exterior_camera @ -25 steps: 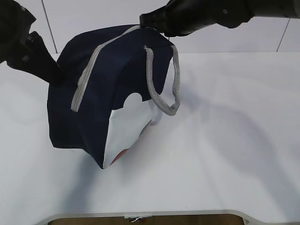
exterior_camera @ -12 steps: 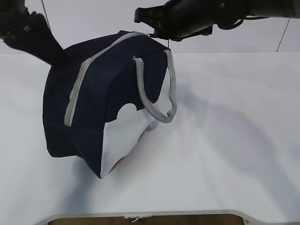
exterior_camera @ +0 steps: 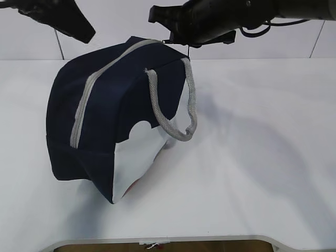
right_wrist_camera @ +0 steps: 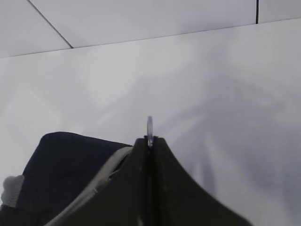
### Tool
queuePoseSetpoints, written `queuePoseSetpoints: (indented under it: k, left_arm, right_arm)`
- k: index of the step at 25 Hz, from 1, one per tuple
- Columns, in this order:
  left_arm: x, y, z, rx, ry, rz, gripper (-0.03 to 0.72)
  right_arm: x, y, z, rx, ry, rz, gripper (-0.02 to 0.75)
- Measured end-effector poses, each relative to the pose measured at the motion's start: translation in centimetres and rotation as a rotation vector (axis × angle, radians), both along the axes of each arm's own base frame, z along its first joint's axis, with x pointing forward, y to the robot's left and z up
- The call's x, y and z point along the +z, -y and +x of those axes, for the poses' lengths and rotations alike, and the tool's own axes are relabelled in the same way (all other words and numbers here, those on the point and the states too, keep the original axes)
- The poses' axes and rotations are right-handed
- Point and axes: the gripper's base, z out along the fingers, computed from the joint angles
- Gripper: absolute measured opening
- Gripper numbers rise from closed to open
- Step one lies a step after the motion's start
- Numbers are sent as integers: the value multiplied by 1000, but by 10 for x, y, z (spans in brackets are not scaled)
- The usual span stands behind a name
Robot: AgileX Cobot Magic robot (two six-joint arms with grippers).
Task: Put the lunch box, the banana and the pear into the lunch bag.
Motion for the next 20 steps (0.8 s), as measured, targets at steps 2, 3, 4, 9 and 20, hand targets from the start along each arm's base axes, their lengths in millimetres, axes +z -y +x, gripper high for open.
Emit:
queuePoseSetpoints:
  k: [2,3,4,9,20]
  left_arm:
    - [-8,5,12,-1,-25,-16,476]
    - [-12,7,18,-1,-36,-25,475]
    - [-15,9,22,-2,-45,-32,475]
    - [-29,18,35,-25,-113,-67,475]
    - [-65,31,47,-60,-229,-45,475]
  right_arm:
    - [0,0,0,-1,-2,4,13]
    - [0,0,0,-1,-2,4,13]
    - [0,0,0,-1,-2,4,13]
    - [0,0,0,-2,-3,6,13]
    - [0,0,0,-2,-3,7,13]
